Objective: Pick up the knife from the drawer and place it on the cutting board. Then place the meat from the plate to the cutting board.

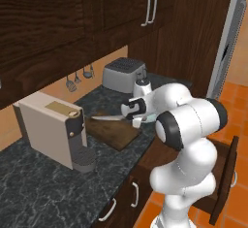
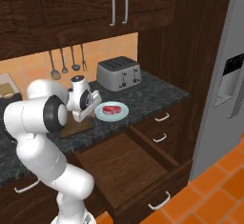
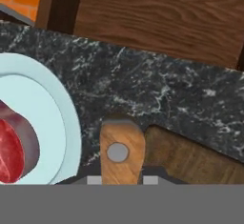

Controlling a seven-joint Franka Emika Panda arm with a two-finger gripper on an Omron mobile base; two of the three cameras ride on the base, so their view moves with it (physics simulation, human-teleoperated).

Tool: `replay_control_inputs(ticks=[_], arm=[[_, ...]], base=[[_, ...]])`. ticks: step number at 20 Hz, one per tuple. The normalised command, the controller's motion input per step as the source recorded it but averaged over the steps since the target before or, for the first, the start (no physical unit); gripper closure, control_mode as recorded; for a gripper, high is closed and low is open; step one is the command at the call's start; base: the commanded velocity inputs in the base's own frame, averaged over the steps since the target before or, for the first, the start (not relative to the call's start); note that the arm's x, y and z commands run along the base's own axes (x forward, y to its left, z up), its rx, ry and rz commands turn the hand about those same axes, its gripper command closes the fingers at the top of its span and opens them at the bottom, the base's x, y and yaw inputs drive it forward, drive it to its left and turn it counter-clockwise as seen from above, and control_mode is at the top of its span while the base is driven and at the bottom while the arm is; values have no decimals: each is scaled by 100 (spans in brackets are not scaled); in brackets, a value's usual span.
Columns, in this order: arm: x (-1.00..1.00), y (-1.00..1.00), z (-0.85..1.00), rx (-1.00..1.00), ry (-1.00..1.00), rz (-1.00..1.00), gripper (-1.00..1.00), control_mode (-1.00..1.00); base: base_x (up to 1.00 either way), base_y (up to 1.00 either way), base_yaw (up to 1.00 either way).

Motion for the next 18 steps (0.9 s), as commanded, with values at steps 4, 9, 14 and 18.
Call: replay_control_inputs(ticks=[4, 9, 14, 18], arm=[[50, 80, -26, 0, 0, -24, 100, -100], [15, 59, -19, 0, 0, -22, -100, -100], [-40, 4, 20, 5, 0, -16, -100, -100], [-4, -56, 58, 18, 0, -10, -100, -100]], base=[[0, 0, 0], [0, 0, 0], [0, 0, 0], [0, 0, 0]])
